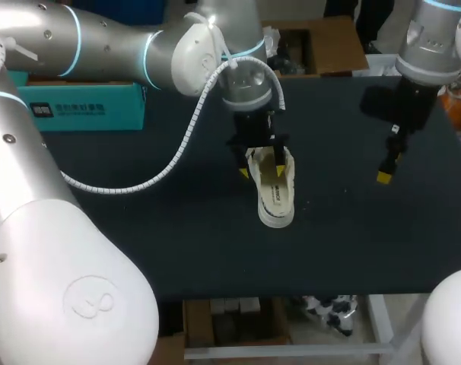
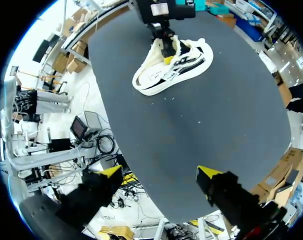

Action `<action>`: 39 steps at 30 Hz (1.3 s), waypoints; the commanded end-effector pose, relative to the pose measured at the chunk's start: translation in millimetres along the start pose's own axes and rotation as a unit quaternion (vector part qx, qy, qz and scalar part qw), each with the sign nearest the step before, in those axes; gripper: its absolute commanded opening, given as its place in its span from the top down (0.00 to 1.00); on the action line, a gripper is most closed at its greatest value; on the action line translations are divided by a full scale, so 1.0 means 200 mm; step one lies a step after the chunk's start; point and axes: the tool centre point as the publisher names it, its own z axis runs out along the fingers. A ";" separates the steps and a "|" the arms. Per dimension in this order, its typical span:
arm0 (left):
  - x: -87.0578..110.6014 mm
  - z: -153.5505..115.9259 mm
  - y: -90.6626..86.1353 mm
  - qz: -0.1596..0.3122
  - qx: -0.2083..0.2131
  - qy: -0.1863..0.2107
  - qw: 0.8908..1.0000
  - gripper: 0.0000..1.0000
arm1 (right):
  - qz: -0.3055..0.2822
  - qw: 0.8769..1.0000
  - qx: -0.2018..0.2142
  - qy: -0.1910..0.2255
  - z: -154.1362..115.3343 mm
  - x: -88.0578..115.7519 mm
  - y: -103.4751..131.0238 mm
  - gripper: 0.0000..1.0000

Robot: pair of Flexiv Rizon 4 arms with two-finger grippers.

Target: Open the shoe tongue, take the insole out of the shoe, put the insole back into the shoe, and pack the shoe into the shoebox

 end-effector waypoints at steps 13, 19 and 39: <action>-0.05 -0.02 -0.01 -0.016 0.009 -0.014 1.000 1.00 | -0.030 0.999 0.006 -0.027 0.03 0.04 -0.02 0.00; -0.05 -0.03 0.01 -0.011 0.011 -0.020 1.000 1.00 | -0.048 0.998 0.007 -0.031 0.02 0.04 -0.04 0.00; -0.15 -0.24 -0.11 0.207 0.072 -0.064 0.974 1.00 | -0.251 0.960 -0.002 -0.121 -0.01 0.07 -0.07 0.00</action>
